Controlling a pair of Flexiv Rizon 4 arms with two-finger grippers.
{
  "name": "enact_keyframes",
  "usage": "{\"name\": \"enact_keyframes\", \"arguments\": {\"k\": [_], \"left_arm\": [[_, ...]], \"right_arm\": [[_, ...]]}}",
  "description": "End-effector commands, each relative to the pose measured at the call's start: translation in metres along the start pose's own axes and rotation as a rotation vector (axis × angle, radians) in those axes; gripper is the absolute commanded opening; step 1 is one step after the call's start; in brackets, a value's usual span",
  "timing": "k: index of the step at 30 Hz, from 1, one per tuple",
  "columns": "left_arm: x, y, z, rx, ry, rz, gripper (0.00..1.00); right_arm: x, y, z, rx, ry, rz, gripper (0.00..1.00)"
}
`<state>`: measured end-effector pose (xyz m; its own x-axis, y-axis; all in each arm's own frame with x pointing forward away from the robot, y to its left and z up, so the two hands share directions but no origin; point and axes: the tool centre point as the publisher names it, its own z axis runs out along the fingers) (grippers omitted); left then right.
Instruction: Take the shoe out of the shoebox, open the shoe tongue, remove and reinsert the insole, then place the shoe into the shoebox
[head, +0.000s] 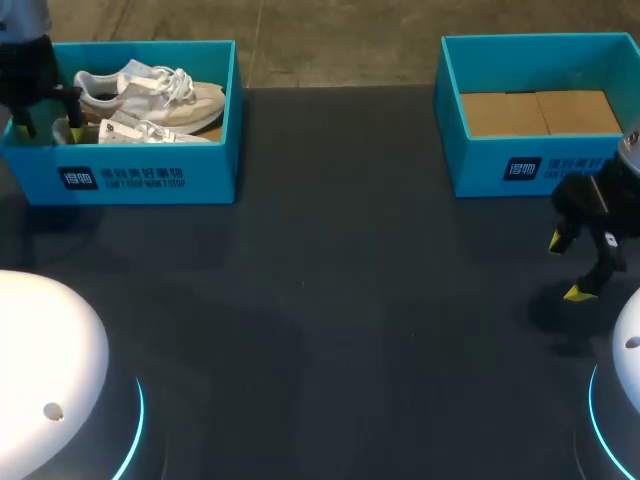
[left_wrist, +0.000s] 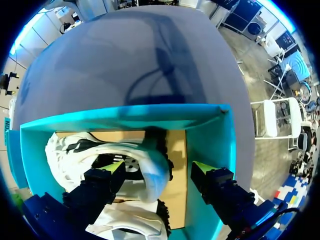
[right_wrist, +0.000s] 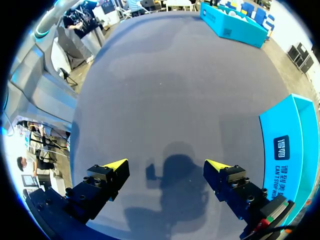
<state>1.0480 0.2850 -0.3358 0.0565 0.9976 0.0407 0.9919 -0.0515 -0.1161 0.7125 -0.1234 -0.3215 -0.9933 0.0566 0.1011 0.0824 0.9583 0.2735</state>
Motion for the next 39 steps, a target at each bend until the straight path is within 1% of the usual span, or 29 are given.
{"name": "enact_keyframes", "arguments": {"k": [1, 6, 14, 22, 26, 27, 28, 29, 31, 36, 38, 39], "left_arm": [[-0.001, 0.002, 0.009, 0.0, 0.004, 0.008, 0.86], [-0.003, 0.0, 0.02, -0.004, 0.015, 0.021, 0.84], [-0.002, 0.002, 0.028, -0.009, 0.012, 0.009, 0.8], [-0.004, 0.004, 0.041, -0.003, 0.022, -0.002, 0.8], [-0.004, 0.007, 0.047, -0.002, 0.025, -0.013, 0.74], [-0.003, 0.008, 0.049, -0.005, 0.026, -0.023, 0.7], [-0.003, 0.009, 0.05, -0.005, 0.025, -0.024, 0.7], [-0.003, 0.009, 0.052, -0.005, 0.024, -0.025, 0.66], [-0.002, 0.009, 0.054, -0.009, 0.026, -0.03, 0.65], [0.0, 0.01, 0.058, -0.006, 0.024, -0.034, 0.56], [0.001, 0.01, 0.059, -0.005, 0.025, -0.035, 0.55], [0.001, 0.01, 0.059, -0.005, 0.025, -0.035, 0.5]], "right_arm": [[0.001, 0.0, 0.0, 0.003, -0.001, 0.001, 1.0], [0.001, 0.0, 0.0, 0.003, -0.001, 0.001, 1.0], [0.001, 0.0, 0.0, 0.003, -0.001, 0.001, 1.0], [0.001, 0.0, 0.0, 0.003, -0.001, 0.001, 1.0], [0.001, 0.0, 0.0, 0.003, -0.001, 0.001, 1.0], [0.001, 0.0, 0.0, 0.003, -0.001, 0.001, 1.0], [0.001, 0.0, 0.0, 0.003, -0.001, 0.001, 1.0], [0.001, 0.0, 0.0, 0.003, -0.001, 0.001, 1.0], [0.001, 0.0, 0.0, 0.003, -0.001, 0.001, 1.0], [0.001, 0.0, 0.0, 0.003, -0.001, 0.001, 1.0], [0.001, 0.0, 0.0, 0.003, -0.001, 0.001, 1.0], [0.001, 0.0, 0.0, 0.003, -0.001, 0.001, 1.0]]}}
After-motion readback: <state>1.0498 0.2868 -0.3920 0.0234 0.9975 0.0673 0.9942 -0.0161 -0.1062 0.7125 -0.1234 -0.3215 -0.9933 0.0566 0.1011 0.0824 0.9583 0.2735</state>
